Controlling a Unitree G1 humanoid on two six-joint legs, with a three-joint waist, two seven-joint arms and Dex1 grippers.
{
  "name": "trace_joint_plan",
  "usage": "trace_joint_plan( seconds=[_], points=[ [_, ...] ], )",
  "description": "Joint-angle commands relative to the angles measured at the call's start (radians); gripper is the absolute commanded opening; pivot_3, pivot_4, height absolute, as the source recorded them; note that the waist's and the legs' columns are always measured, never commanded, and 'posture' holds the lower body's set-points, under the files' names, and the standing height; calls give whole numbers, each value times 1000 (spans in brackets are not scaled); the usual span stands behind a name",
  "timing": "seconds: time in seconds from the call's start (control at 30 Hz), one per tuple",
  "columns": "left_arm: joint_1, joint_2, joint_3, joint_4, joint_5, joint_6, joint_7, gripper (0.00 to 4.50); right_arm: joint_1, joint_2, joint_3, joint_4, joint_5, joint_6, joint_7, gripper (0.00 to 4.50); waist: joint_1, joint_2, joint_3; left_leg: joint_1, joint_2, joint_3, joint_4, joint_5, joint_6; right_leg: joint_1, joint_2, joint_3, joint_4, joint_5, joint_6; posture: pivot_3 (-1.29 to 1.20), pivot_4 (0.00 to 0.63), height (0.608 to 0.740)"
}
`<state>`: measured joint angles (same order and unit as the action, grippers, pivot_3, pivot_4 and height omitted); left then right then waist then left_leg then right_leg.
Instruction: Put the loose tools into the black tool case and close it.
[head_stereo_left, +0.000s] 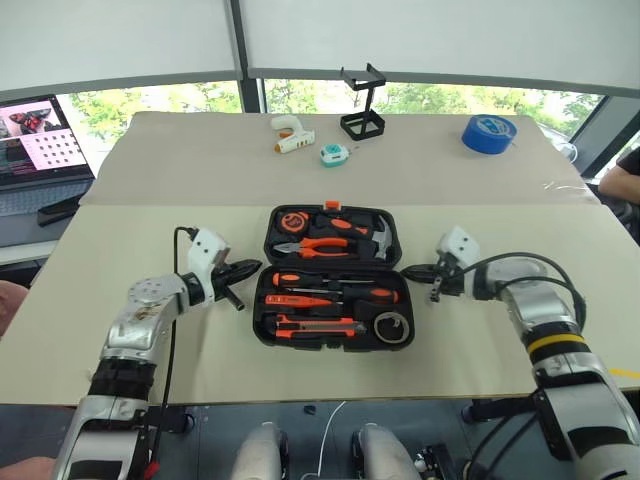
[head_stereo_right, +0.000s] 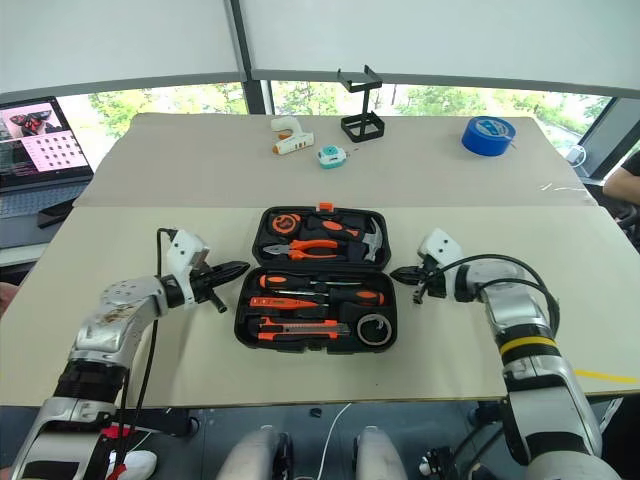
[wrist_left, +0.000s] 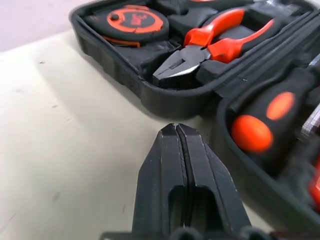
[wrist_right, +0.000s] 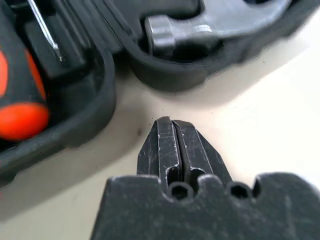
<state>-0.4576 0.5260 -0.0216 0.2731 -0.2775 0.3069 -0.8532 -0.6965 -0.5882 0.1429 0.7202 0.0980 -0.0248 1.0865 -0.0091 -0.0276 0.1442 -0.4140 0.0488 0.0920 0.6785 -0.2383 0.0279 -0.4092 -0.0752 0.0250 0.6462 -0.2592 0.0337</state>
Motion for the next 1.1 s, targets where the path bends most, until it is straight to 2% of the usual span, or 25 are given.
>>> trace_joint_plan(
  seconds=[0.03, 0.33, 0.53, 0.63, 0.67, 0.7, 0.77, 0.83, 0.87, 0.97, 1.03, 1.1],
  points=[
    [-38, -30, -42, 4, 12, -32, -52, 70, -24, 19, -1, 14, -7, -52, 37, 0, -3, 0, 0, 0, 0, 0, 0, 0, 0, 0, 0, 0, 0, 0, 0, 0, 150, 740],
    [-12, -42, -85, -35, 25, -41, -137, 70, 106, -40, -17, -200, 32, 57, 121, 0, 9, 0, 0, 0, 0, -1, 0, -1, 1, 1, -1, -3, 0, 0, 0, 0, 150, 740],
    [47, -30, -84, -118, 3, 30, -157, 70, 248, -72, -69, -409, 78, 178, 77, 0, 17, 0, 0, -1, 0, -4, 0, -1, 2, 2, -1, -3, -1, 0, 0, 0, 150, 740],
    [66, -14, -55, -136, -11, 66, -146, 70, 274, -83, -92, -435, 79, 190, 61, 0, 18, 0, 0, 0, 0, -5, 0, -1, 2, 2, -1, -3, -2, 0, 0, 0, 150, 740],
    [69, -11, -32, -140, 10, 34, -106, 70, 264, -84, -115, -417, 60, 165, 9, 0, 18, 0, 0, 0, 0, -6, 0, -1, 2, 2, -1, -3, -2, 0, 0, 0, 150, 740],
    [70, 7, -23, -151, 44, 48, -56, 307, 254, -91, -138, -406, 52, 174, -35, 0, 17, 0, 0, 0, 0, -6, 0, -1, 2, 2, -1, -3, -2, 0, 0, 0, 150, 740],
    [71, 52, -28, -171, 80, 99, -26, 764, 246, -114, -166, -412, 76, 198, -36, 585, 17, 0, 0, 0, 0, -7, 0, -1, 2, 2, -1, -3, -2, 0, 0, 0, 150, 740],
    [85, 95, -1, -226, 9, 169, -93, 1576, 249, -149, -193, -459, 140, 278, 16, 1216, 16, 0, 0, 0, 0, -7, 0, -1, 1, 2, -1, -3, -1, 0, 0, 0, 150, 740],
    [89, 112, 22, -253, -34, 215, -115, 1846, 246, -165, -208, -484, 170, 329, 29, 1490, 15, 0, 0, 0, 0, -7, 0, -1, 1, 2, -1, -3, 0, 0, 0, 0, 150, 740],
    [58, 169, 60, -289, -105, 353, -140, 3035, 239, -255, -194, -575, 235, 552, 97, 2587, 12, 1, 1, 0, 1, -8, 0, -1, 1, 1, -1, -3, -1, 0, 0, 0, 150, 740],
    [-12, 187, 80, -280, -133, 469, -109, 3723, 178, -313, -178, -630, 293, 809, 96, 3166, 12, 1, 1, 0, 1, -8, 0, -1, 1, 1, -1, -3, -1, 0, 0, 0, 150, 740],
    [-110, 178, 81, -249, -145, 609, -49, 4461, 94, -338, -127, -641, 271, 960, 56, 3900, 13, 0, 1, 0, 1, -9, 1, -1, 1, 1, -1, -3, 0, 0, 0, 0, 150, 740]
  ],
)
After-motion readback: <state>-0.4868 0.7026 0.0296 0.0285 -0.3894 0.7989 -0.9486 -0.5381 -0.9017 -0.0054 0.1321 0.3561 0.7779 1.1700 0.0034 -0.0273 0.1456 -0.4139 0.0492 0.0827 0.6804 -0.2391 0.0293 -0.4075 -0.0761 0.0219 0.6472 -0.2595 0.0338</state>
